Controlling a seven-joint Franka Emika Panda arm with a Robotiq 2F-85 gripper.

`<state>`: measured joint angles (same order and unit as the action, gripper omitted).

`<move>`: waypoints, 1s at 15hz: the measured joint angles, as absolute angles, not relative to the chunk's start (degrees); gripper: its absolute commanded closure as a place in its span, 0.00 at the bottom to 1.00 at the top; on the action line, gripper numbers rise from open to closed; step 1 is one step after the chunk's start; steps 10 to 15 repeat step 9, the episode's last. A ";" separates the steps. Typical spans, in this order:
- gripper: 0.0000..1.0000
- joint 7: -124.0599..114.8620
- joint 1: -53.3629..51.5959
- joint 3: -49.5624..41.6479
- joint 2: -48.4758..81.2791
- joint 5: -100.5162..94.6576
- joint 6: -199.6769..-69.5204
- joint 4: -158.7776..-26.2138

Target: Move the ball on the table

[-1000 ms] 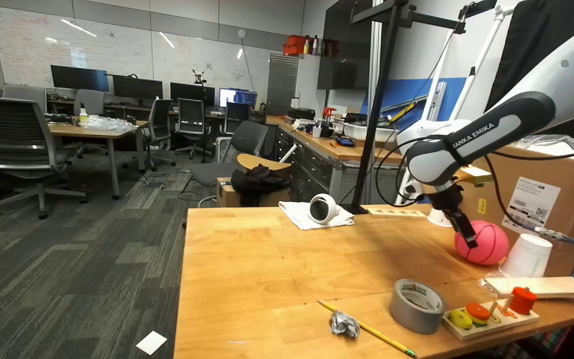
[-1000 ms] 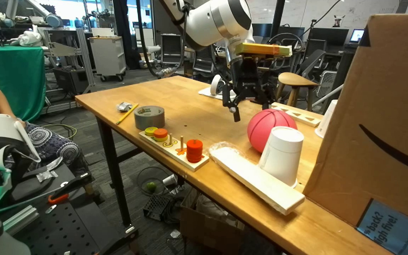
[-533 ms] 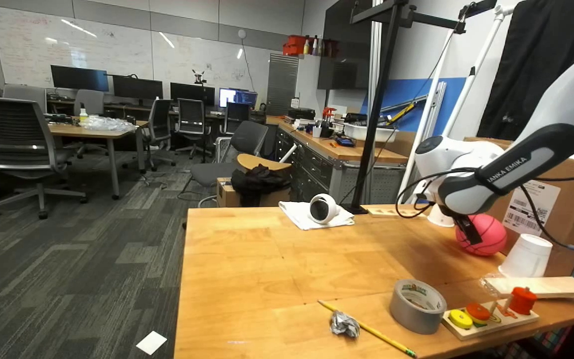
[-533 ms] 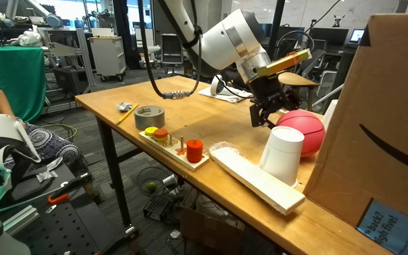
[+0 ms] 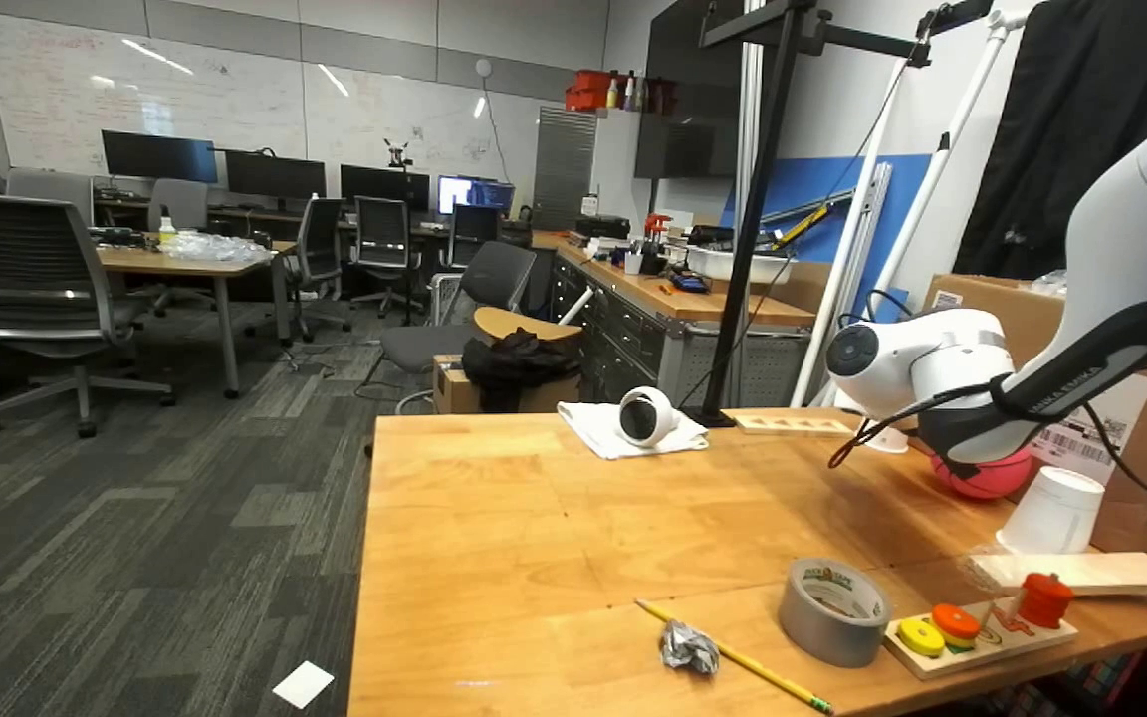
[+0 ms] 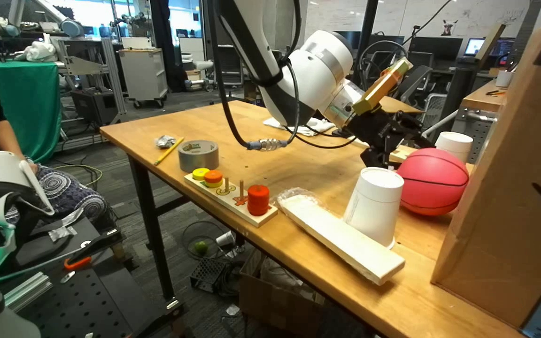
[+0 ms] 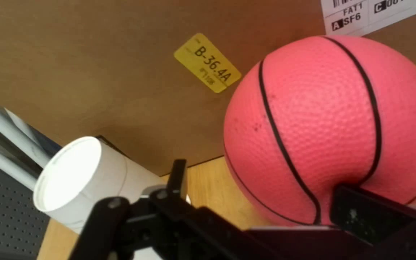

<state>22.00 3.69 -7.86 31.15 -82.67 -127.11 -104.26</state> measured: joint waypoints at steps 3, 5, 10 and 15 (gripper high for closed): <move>0.00 19.52 3.70 -6.99 32.38 -82.37 -124.34 -102.31; 0.00 19.27 3.70 -6.76 32.80 -82.06 -123.79 -101.57; 0.00 19.14 3.76 -6.76 32.88 -81.96 -123.56 -101.43; 0.00 19.14 3.76 -6.76 32.88 -81.96 -123.56 -101.43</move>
